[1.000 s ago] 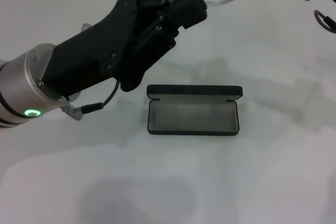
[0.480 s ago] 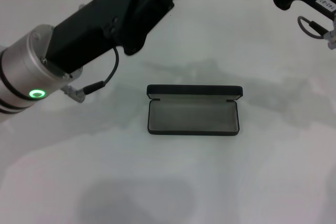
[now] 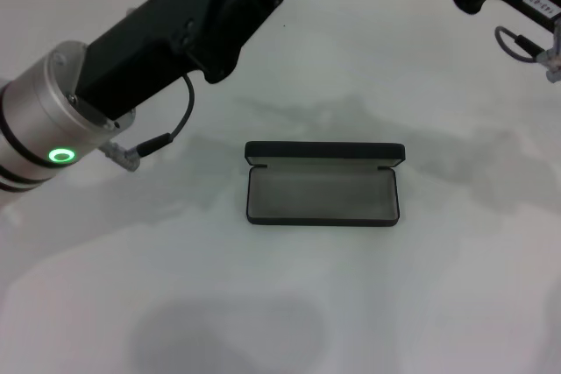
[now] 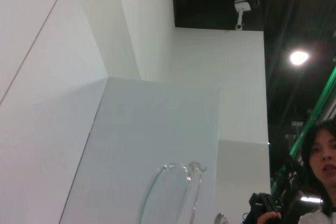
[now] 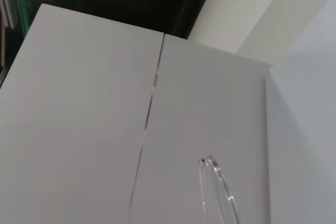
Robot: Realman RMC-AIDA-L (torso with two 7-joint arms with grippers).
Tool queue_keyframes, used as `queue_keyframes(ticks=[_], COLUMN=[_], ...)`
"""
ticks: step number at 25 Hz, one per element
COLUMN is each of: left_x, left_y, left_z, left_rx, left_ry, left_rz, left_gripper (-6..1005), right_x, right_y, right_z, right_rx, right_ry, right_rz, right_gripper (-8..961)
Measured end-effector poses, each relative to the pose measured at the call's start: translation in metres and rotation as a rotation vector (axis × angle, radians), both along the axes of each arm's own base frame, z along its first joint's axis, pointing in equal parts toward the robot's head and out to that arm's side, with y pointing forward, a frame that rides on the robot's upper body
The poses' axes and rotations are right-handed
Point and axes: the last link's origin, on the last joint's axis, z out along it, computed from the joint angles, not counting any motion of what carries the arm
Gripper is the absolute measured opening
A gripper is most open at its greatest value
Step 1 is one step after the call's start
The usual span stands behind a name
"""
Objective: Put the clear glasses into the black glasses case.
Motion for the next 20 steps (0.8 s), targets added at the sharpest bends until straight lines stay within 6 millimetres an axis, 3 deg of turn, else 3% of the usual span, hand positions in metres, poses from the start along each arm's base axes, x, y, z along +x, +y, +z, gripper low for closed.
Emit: queue_keyframes(ticks=[20], left_x=[0.003], left_y=[-0.014], left_z=[-0.011], left_rx=[-0.073], left_ry=[0.061], left_rz=[-0.096], left_gripper=[58], right_x=[0.009], right_y=[-0.003], right_z=[0.003], right_rx=[0.013], right_ry=[0.040], right_rz=[-0.040], right_gripper=[40])
